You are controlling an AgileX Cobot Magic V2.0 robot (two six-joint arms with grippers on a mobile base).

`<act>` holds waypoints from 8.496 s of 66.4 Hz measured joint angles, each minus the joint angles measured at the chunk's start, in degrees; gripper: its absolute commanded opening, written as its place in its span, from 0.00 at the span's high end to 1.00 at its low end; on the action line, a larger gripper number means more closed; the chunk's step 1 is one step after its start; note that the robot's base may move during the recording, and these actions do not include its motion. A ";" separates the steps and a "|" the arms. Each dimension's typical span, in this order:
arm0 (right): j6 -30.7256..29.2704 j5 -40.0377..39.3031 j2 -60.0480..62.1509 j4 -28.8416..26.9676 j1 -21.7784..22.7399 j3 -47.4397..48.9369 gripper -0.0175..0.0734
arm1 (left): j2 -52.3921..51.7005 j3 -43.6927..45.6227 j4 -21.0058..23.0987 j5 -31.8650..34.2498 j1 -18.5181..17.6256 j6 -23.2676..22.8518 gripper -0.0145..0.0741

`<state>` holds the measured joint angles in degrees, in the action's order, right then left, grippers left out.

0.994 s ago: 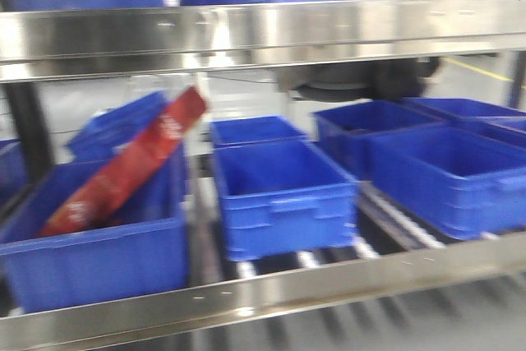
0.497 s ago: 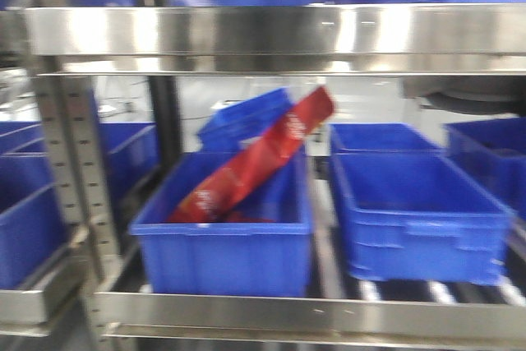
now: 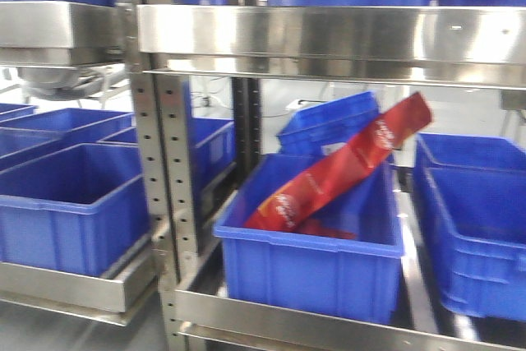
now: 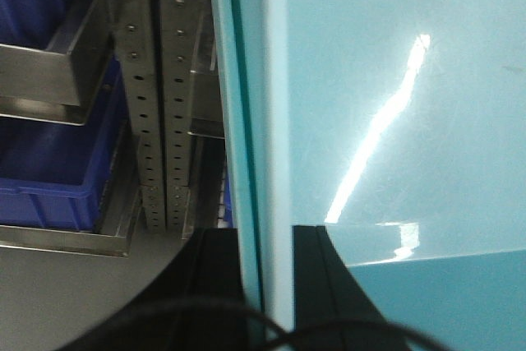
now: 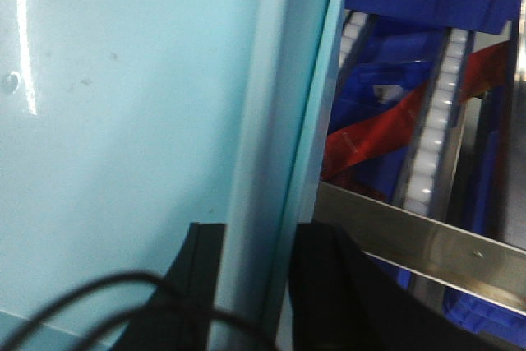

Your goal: Move two blue bins to right shelf middle

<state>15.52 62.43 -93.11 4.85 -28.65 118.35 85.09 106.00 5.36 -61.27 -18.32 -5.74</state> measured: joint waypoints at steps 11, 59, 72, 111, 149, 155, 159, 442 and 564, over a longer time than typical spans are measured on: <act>0.00 0.00 0.00 0.00 0.00 0.00 0.98 | 0.00 0.00 -0.10 0.00 0.00 0.00 0.96; 0.00 0.00 0.00 0.00 0.00 0.00 0.98 | 0.00 0.00 -0.10 0.00 0.00 0.00 0.96; 0.00 0.00 0.00 0.00 0.00 0.00 0.98 | 0.00 0.00 -0.10 0.00 0.00 0.00 0.96; 0.00 0.00 0.00 0.00 0.00 0.00 0.98 | 0.00 0.00 -0.10 0.00 0.00 0.00 0.96; 0.00 0.00 0.00 0.00 0.00 0.00 0.98 | 0.00 0.00 -0.10 0.00 0.00 0.00 0.96; 0.00 0.00 0.00 0.00 0.00 0.00 0.98 | 0.00 0.00 -0.10 0.00 0.00 0.00 0.96; 0.00 0.00 0.00 0.00 0.00 0.00 0.98 | 0.00 0.00 -0.10 0.00 0.00 0.00 0.96; -1.66 5.13 8.17 7.21 -0.71 -12.24 0.99 | -22.56 -16.70 -11.45 1.36 -0.63 2.77 0.96; -1.57 -31.63 90.20 13.68 -0.71 -93.69 0.99 | -73.55 -79.00 -13.32 34.59 -0.63 -1.82 0.96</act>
<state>13.95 30.80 -2.91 18.54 -29.37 24.66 11.54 27.00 -7.97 -26.67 -18.95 -7.56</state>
